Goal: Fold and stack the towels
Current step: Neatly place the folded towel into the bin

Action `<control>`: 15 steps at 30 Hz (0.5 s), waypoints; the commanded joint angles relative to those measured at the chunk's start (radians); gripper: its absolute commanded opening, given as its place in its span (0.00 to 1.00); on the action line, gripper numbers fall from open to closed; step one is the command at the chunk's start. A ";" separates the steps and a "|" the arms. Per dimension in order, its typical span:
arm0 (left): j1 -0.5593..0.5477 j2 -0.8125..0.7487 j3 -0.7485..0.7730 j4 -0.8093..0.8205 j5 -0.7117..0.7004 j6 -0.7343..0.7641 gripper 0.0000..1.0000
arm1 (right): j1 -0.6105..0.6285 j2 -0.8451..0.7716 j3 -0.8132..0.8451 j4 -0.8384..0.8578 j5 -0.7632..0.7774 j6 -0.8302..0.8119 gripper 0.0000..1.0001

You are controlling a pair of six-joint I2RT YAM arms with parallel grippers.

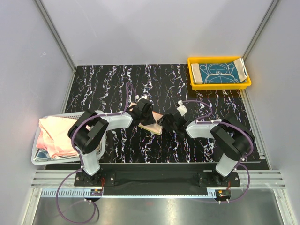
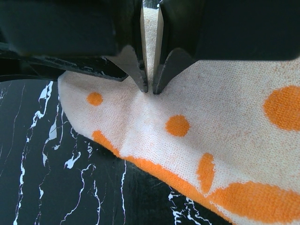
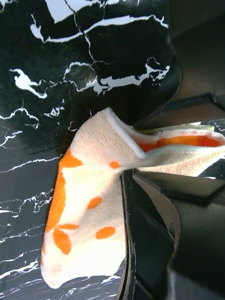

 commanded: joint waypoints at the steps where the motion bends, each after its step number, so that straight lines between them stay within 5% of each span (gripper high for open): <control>1: -0.009 0.009 -0.022 -0.022 0.002 0.000 0.16 | 0.016 0.044 -0.027 -0.114 0.028 0.005 0.46; 7: -0.010 -0.022 -0.006 -0.034 0.005 -0.005 0.18 | 0.013 0.001 -0.004 -0.210 0.088 -0.043 0.31; 15: 0.025 -0.175 0.204 -0.245 -0.011 0.048 0.44 | 0.007 0.061 0.164 -0.381 0.112 -0.218 0.06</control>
